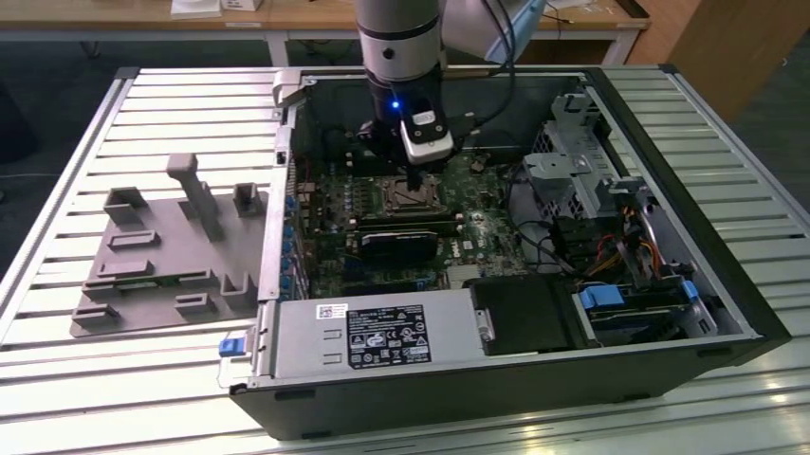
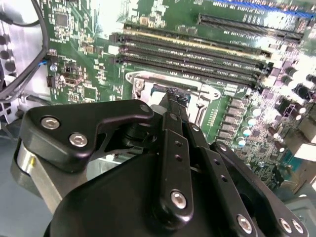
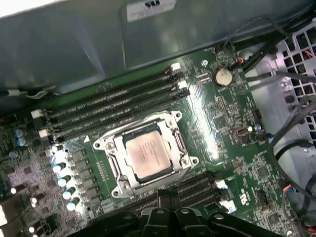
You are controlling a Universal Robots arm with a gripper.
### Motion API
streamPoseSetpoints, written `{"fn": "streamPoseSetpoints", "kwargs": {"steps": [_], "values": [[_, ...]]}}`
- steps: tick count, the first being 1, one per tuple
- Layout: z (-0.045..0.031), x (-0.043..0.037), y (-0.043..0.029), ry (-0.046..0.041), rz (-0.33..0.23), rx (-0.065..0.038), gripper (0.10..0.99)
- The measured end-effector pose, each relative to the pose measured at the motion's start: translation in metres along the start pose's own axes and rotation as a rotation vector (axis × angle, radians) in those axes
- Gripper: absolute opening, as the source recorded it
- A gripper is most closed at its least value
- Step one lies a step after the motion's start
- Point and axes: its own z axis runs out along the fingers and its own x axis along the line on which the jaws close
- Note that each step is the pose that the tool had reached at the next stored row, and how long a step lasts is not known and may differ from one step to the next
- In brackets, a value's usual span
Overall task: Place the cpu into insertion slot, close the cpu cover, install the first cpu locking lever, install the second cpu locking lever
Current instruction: 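Install the second cpu locking lever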
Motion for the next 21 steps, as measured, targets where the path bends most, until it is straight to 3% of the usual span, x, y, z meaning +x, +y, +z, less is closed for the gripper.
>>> {"fn": "streamPoseSetpoints", "kwargs": {"steps": [9,21], "values": [[0.0044,-0.0012,-0.0057,-0.0015,-0.006,-0.002,0.102],[0.0123,0.0038,-0.0113,0.0047,-0.108,-0.016,0.102]]}}
